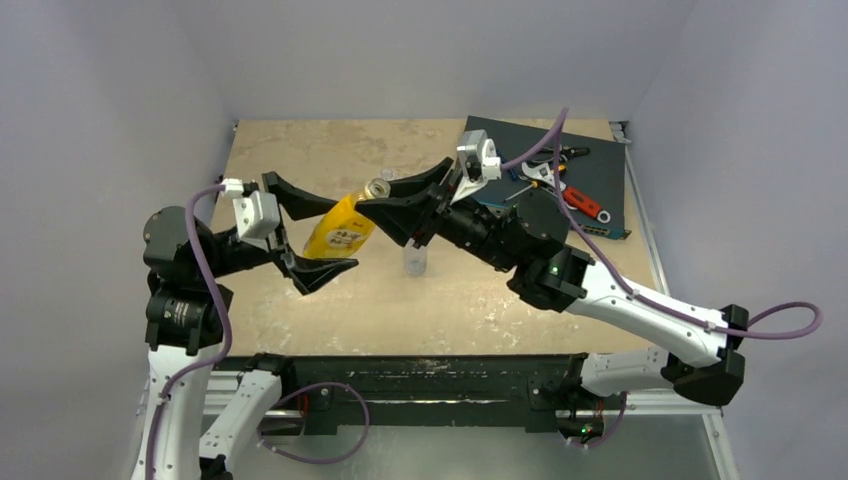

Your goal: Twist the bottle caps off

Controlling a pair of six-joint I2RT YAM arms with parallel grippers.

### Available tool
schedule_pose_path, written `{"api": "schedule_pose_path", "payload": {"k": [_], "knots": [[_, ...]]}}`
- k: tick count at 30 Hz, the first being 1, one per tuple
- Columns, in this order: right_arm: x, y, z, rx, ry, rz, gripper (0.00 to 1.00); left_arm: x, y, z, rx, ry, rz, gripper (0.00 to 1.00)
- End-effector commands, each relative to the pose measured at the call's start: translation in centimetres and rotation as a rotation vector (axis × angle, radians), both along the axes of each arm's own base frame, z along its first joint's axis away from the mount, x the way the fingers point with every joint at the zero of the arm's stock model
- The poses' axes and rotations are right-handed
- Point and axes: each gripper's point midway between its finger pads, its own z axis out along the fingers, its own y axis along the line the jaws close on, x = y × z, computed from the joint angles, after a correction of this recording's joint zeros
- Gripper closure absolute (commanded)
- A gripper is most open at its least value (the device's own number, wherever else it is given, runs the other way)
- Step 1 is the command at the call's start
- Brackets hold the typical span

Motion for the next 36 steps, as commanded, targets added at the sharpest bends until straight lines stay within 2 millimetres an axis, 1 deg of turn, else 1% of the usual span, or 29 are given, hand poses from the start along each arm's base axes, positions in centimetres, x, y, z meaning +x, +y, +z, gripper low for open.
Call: {"api": "schedule_pose_path", "payload": {"k": [1,3,7,9,11,13,16,20,25,28,32,36], "knots": [[2.3,-5.4,1.8,-0.064,-0.055,-0.247,0.86,0.4,0.4,-0.9,0.077,-0.014,0.016,0.02],[3.5,-7.3,0.1,-0.139,-0.040,-0.354,0.86,0.2,0.5,-1.9,0.115,-0.004,0.012,0.00],[5.5,-11.4,-3.6,-0.276,0.000,-0.512,0.87,0.3,0.8,-2.7,0.150,0.009,0.026,0.00],[7.1,-13.5,-5.6,-0.339,0.046,-0.580,0.87,0.7,0.9,-3.1,0.156,0.031,0.035,0.00],[9.3,-15.2,-7.6,-0.396,0.110,-0.658,0.88,1.4,1.0,-3.5,0.157,0.067,0.055,0.00],[11.1,-16.3,-9.7,-0.446,0.160,-0.732,0.90,2.3,1.2,-4.1,0.164,0.105,0.080,0.00],[12.8,-16.9,-12.6,-0.492,0.201,-0.819,0.89,3.6,1.5,-5.1,0.178,0.150,0.129,0.00],[14.9,-17.0,-15.7,-0.468,0.229,-0.905,0.87,4.6,2.0,-5.4,0.191,0.167,0.182,0.00],[17.2,-16.4,-19.1,-0.454,0.225,-0.937,0.86,4.8,2.4,-5.5,0.218,0.162,0.202,0.00],[17.9,-15.9,-21.0,-0.444,0.215,-0.945,0.86,4.7,2.4,-5.5,0.216,0.158,0.204,0.00],[18.2,-15.7,-22.5,-0.377,0.222,-0.942,0.87,4.8,2.3,-5.3,0.201,0.156,0.206,0.00],[18.6,-15.3,-24.4,-0.371,0.257,-0.940,0.86,4.9,2.2,-5.4,0.192,0.167,0.204,0.00]]}}
